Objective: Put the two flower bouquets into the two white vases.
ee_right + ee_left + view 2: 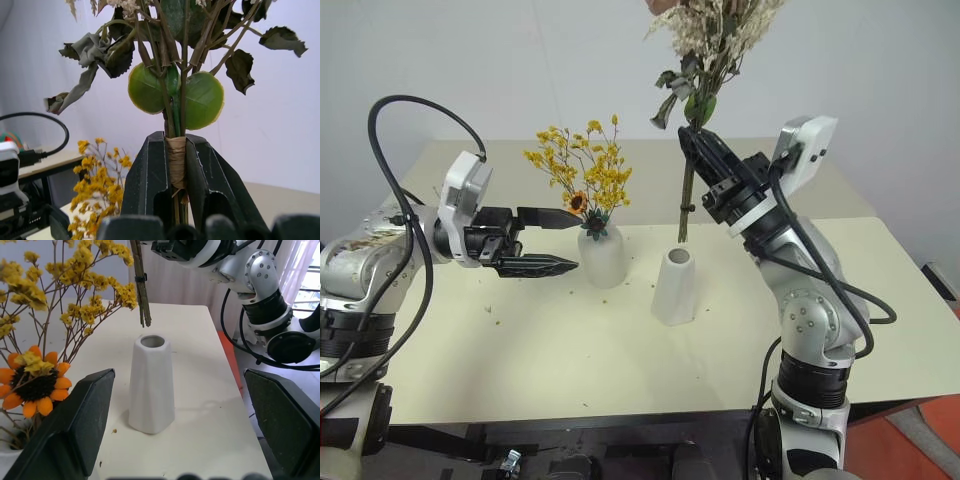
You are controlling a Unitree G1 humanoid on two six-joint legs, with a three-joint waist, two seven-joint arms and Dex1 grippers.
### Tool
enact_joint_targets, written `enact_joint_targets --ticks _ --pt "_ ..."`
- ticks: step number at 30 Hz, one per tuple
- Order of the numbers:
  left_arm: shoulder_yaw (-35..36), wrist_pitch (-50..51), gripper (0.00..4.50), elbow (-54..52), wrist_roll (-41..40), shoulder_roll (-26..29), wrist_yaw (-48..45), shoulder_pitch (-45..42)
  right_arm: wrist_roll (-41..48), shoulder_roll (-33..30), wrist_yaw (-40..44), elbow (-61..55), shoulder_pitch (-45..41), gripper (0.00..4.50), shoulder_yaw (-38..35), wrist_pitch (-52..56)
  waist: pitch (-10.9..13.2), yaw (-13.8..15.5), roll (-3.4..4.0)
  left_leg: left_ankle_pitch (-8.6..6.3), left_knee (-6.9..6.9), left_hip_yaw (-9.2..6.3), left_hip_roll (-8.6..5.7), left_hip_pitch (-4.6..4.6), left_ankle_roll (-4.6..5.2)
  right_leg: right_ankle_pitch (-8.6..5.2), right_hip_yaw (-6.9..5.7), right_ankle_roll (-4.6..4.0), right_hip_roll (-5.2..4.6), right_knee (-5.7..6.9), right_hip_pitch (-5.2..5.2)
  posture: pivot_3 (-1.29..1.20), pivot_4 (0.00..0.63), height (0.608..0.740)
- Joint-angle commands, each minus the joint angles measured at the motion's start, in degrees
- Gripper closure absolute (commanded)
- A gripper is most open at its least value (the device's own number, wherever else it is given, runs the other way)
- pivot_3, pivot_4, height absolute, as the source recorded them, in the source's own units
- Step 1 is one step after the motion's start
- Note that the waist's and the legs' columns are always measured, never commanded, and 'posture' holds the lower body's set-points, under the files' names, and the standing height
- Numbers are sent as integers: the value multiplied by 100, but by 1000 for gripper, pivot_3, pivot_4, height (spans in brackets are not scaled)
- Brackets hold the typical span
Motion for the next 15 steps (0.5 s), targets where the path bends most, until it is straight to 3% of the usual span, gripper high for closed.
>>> enact_joint_targets --ticks 1,15 --pt "72 -27 0 -84 -4 46 -64 -111 -156 2 42 34 117 4258 95 -451 0 1 0 0 0 0 -1 0 0 0 0 0 -1 0 0 0 150 740" --pt "117 -19 0 -120 2 89 -49 -39 -359 8 16 128 440 4258 449 -875 1 -3 1 0 -3 0 1 2 0 -1 0 -1 1 0 0 0 150 740"
